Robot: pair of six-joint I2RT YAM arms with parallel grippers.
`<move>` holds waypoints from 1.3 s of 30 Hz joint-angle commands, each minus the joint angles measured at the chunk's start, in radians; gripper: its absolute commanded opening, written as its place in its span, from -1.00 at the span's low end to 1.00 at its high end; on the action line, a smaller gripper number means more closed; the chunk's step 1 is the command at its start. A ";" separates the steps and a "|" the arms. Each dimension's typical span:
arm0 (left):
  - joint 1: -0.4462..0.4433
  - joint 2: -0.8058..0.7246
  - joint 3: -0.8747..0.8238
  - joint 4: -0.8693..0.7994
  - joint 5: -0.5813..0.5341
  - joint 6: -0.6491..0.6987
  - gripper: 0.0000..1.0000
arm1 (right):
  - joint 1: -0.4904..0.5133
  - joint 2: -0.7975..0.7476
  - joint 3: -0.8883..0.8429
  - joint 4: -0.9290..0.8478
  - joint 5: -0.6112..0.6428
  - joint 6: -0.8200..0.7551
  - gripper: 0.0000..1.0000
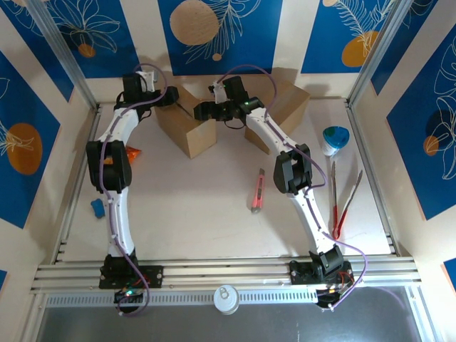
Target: Unpack the express box
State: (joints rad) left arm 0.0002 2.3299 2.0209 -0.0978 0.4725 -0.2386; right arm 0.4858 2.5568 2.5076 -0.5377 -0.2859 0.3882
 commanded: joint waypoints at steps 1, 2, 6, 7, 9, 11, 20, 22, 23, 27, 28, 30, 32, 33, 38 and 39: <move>0.006 -0.091 -0.128 0.077 0.109 -0.061 0.99 | 0.028 -0.035 -0.048 -0.001 -0.045 0.040 0.64; 0.006 -0.115 -0.177 0.106 0.112 -0.073 0.99 | 0.036 -0.049 -0.071 0.001 -0.036 0.041 0.63; 0.006 -0.200 -0.324 0.196 0.139 -0.114 0.99 | 0.066 -0.121 -0.200 0.023 -0.003 0.040 0.60; 0.005 -0.214 -0.353 0.208 0.149 -0.124 1.00 | 0.071 -0.143 -0.242 0.034 0.005 0.042 0.60; 0.004 -0.240 -0.396 0.217 0.165 -0.137 1.00 | 0.083 -0.189 -0.325 0.063 0.016 0.050 0.59; 0.003 -0.272 -0.445 0.225 0.176 -0.150 0.99 | 0.092 -0.244 -0.419 0.095 0.030 0.062 0.59; -0.017 -0.516 -0.760 0.302 0.122 -0.212 0.99 | 0.115 -0.468 -0.797 0.217 0.089 0.120 0.58; -0.021 -0.579 -0.835 0.310 0.095 -0.225 1.00 | 0.118 -0.508 -0.866 0.234 0.102 0.127 0.58; -0.026 -0.613 -0.872 0.308 0.079 -0.230 0.99 | 0.120 -0.529 -0.900 0.243 0.108 0.130 0.58; -0.052 -0.736 -0.995 0.281 0.018 -0.225 0.99 | 0.122 -0.605 -1.017 0.262 0.140 0.142 0.58; -0.060 -0.767 -1.022 0.268 -0.001 -0.221 0.99 | 0.122 -0.623 -1.045 0.269 0.148 0.145 0.58; -0.074 -0.819 -1.070 0.243 -0.037 -0.208 0.99 | 0.122 -0.661 -1.089 0.281 0.159 0.147 0.59; -0.081 -0.860 -1.103 0.220 -0.068 -0.198 0.99 | 0.121 -0.688 -1.109 0.280 0.170 0.141 0.65; -0.081 -0.878 -1.116 0.212 -0.079 -0.194 0.99 | 0.120 -0.699 -1.110 0.271 0.175 0.135 0.69; -0.083 -0.895 -1.120 0.187 -0.072 -0.191 0.99 | 0.123 -0.749 -1.109 0.227 0.204 0.133 0.79; -0.085 -0.890 -1.119 0.189 -0.064 -0.194 0.99 | 0.124 -0.763 -1.118 0.225 0.206 0.138 0.79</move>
State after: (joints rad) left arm -0.0738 1.4536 0.9039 0.1112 0.4068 -0.4374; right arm 0.6029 1.8454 1.4139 -0.2649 -0.1226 0.5110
